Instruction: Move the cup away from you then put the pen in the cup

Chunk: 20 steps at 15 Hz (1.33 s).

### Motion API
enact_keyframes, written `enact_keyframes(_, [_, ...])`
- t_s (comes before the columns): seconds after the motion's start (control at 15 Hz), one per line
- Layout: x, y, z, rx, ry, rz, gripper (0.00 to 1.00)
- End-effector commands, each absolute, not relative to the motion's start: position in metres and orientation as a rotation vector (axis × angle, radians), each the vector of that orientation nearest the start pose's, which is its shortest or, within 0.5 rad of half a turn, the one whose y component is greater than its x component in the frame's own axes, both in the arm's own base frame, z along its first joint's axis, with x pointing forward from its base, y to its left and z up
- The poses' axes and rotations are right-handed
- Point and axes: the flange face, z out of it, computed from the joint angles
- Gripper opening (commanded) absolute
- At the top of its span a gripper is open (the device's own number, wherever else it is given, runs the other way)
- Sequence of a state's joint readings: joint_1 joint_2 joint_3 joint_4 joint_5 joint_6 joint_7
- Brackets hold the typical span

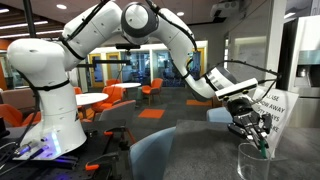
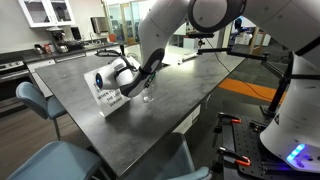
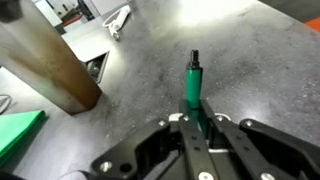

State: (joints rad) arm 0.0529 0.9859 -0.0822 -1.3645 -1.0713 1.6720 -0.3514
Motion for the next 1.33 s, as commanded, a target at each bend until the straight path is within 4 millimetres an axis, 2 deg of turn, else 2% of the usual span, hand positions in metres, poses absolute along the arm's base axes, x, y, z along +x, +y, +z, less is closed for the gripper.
enact_keyframes(0.0, [0.686,-0.085,0.130,1.831,0.891,-0.911,0.03])
enact_keyframes(0.07, [0.687,-0.083,0.128,1.837,0.901,-0.908,0.08])
enact_keyframes(0.13, [0.687,-0.081,0.128,1.852,0.909,-0.904,0.39])
enact_keyframes(0.27, [0.686,-0.076,0.130,1.886,0.940,-0.897,0.47])
enact_keyframes(0.4, [0.687,-0.074,0.137,1.957,0.943,-0.864,0.62])
enact_keyframes(0.53, [0.687,-0.075,0.152,2.075,0.947,-0.806,0.77])
enact_keyframes(0.73, [0.684,-0.085,0.186,2.215,0.936,-0.698,0.99])
enact_keyframes(0.93, [0.671,-0.089,0.216,2.372,0.930,-0.597,1.00])
enact_keyframes(1.27, [0.626,-0.072,0.236,2.681,0.820,-0.472,1.00])
